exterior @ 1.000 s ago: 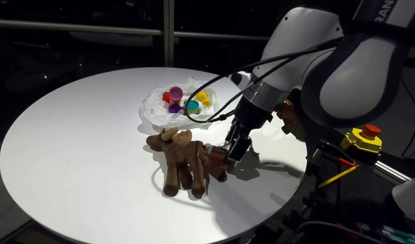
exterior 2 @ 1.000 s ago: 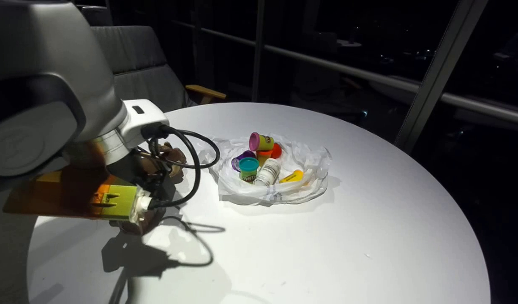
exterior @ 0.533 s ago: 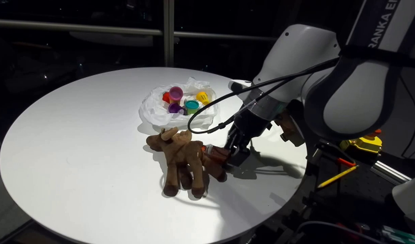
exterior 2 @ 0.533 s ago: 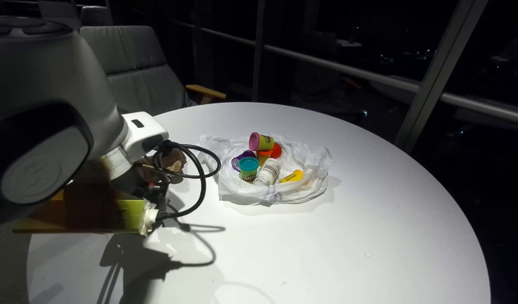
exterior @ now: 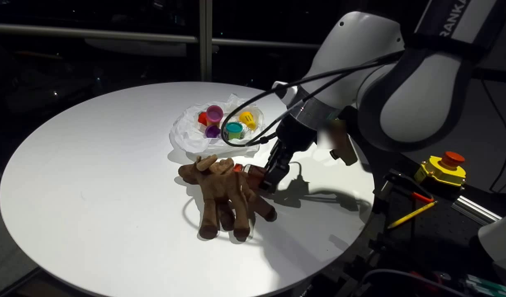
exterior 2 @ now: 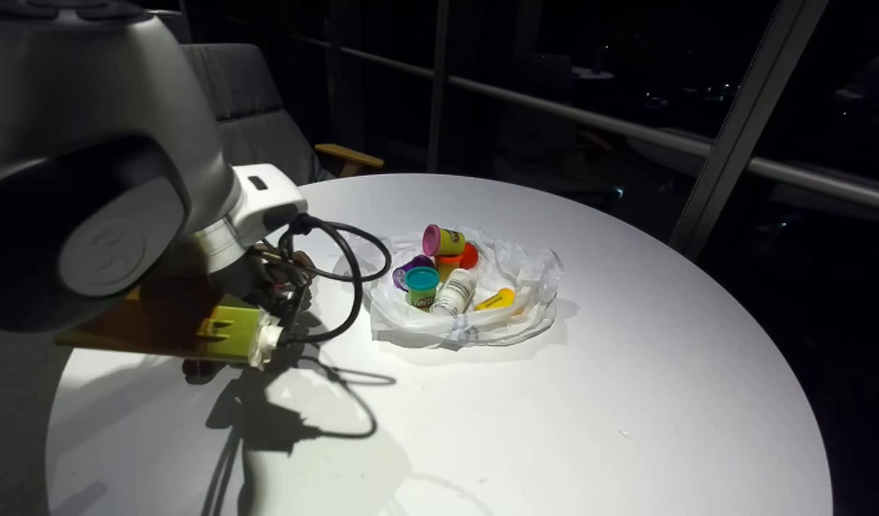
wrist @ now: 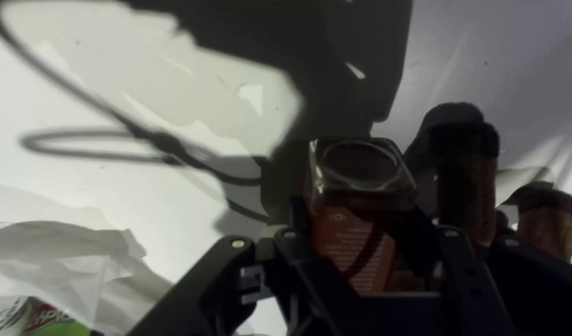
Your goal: Put the objects on the table in the plastic bag
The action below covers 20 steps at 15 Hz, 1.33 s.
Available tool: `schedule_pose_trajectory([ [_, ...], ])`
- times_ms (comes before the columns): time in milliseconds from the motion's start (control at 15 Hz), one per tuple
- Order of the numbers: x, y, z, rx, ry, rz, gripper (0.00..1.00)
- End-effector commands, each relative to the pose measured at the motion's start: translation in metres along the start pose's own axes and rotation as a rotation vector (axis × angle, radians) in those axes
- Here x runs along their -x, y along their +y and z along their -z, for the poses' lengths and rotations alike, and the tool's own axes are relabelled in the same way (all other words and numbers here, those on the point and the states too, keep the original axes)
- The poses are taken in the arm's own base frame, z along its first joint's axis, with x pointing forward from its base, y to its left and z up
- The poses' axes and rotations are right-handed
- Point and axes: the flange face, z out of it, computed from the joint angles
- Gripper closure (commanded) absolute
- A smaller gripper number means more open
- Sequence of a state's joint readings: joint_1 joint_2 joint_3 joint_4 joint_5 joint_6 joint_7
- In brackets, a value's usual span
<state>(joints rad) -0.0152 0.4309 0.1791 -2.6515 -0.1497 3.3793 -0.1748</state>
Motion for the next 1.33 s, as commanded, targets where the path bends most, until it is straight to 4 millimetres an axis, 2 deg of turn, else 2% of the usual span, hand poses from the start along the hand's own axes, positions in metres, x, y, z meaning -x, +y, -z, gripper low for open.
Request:
schedule_pose_trajectory([
  [0, -0.037, 0.039, 0.047, 0.075, 0.044, -0.068, 0.76],
  [267, -0.08, 0.105, 0.084, 0.163, 0.081, -0.145, 0.76],
  [467, -0.108, 0.15, 0.091, 0.18, 0.104, -0.243, 0.76],
  [667, -0.122, 0.189, 0.078, 0.192, 0.109, -0.324, 0.76],
  [867, -0.123, 0.221, 0.054, 0.206, 0.086, -0.374, 0.76],
  [1067, -0.119, 0.242, 0.026, 0.196, 0.055, -0.414, 0.76],
  [1267, -0.12, 0.254, 0.008, 0.186, 0.048, -0.442, 0.76],
])
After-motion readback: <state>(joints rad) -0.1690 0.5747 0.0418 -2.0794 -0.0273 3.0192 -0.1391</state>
